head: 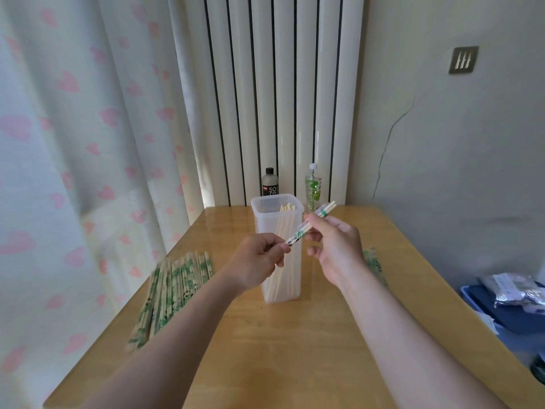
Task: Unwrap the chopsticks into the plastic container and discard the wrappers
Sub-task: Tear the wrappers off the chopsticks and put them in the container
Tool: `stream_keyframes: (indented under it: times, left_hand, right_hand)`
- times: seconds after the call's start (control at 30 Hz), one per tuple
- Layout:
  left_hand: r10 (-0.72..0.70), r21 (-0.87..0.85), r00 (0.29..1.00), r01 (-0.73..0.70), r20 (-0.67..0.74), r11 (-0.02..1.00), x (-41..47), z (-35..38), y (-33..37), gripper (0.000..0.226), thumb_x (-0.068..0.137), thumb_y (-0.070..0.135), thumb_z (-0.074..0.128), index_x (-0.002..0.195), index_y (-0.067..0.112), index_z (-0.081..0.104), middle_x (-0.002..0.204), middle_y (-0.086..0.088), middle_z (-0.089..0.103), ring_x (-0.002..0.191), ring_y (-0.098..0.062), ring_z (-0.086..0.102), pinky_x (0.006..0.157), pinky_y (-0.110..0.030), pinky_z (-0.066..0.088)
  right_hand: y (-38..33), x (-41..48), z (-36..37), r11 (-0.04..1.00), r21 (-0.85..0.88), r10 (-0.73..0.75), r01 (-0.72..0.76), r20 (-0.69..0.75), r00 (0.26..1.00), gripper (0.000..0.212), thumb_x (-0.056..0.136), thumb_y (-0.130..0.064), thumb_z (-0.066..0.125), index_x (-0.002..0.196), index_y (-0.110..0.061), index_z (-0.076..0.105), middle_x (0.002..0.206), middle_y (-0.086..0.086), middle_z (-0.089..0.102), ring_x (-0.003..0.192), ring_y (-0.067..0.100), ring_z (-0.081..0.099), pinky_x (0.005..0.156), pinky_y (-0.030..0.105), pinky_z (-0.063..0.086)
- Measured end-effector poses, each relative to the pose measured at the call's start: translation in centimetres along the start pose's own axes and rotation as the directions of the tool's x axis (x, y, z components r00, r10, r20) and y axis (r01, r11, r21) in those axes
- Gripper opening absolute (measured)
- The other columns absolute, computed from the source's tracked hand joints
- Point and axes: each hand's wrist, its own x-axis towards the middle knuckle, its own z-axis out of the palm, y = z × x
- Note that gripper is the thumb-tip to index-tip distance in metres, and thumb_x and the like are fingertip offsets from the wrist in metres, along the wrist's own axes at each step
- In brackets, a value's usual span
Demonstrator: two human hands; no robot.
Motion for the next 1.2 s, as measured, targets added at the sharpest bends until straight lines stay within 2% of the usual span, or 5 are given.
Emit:
stream_keyframes:
  times: [0.6,0.9,1.0,1.1,1.2]
  left_hand:
    - [0.036,0.063,0.999,-0.035,-0.018,0.997,0.3,-0.4,-0.3,0.021,0.102,0.018,0.056,0.091,0.007,0.069,0.064,0.008,0.065,0.052,-0.011,0.046,0.054,-0.027,0.04]
    - [0.004,0.044,1.0,-0.003,-0.025,0.999,-0.1,-1.0,-0.8,0.019,0.102,0.016,0.057,0.092,0.005,0.069,0.066,0.004,0.066,0.052,-0.012,0.049,0.054,-0.027,0.043]
    - [-0.05,0.137,0.999,0.048,0.009,0.989,0.2,-1.1,-0.7,0.019,0.101,0.027,0.057,0.098,0.012,0.068,0.078,0.003,0.071,0.065,-0.015,0.064,0.068,-0.035,0.056]
    - [-0.048,0.198,0.999,0.05,-0.018,0.979,0.5,-0.9,0.1,0.026,0.098,0.041,0.059,0.111,0.019,0.065,0.096,0.001,0.07,0.085,-0.014,0.07,0.079,-0.034,0.058]
    - [-0.004,0.057,1.0,0.004,0.0,0.998,0.6,-0.7,1.0,0.02,0.1,0.032,0.06,0.104,0.014,0.067,0.081,-0.004,0.072,0.062,-0.018,0.069,0.063,-0.035,0.059]
  right_hand:
    - [0.7,-0.6,0.5,0.995,-0.1,0.013,-0.009,0.044,0.999,0.011,0.092,-0.012,0.076,0.089,-0.001,0.075,0.069,0.002,0.068,0.072,0.018,0.059,0.054,0.031,0.045]
    - [0.1,-0.2,0.2,0.999,-0.034,0.016,-0.016,-0.006,1.0,0.007,0.091,-0.009,0.074,0.091,-0.002,0.076,0.071,0.003,0.067,0.069,0.016,0.057,0.055,0.029,0.044]
    - [0.7,-0.3,0.4,0.998,-0.056,0.022,-0.022,-0.007,1.0,0.009,0.092,-0.01,0.074,0.086,-0.003,0.076,0.069,0.002,0.066,0.071,0.017,0.057,0.055,0.029,0.044]
    - [1.3,-0.5,1.0,0.996,-0.082,0.019,-0.018,0.01,1.0,0.012,0.092,-0.012,0.075,0.084,-0.003,0.077,0.071,0.005,0.068,0.07,0.017,0.057,0.054,0.03,0.044]
    - [1.3,-0.5,1.5,0.996,-0.092,0.01,-0.008,0.026,1.0,0.012,0.092,-0.014,0.076,0.086,-0.005,0.077,0.075,0.008,0.07,0.071,0.018,0.058,0.054,0.031,0.044]
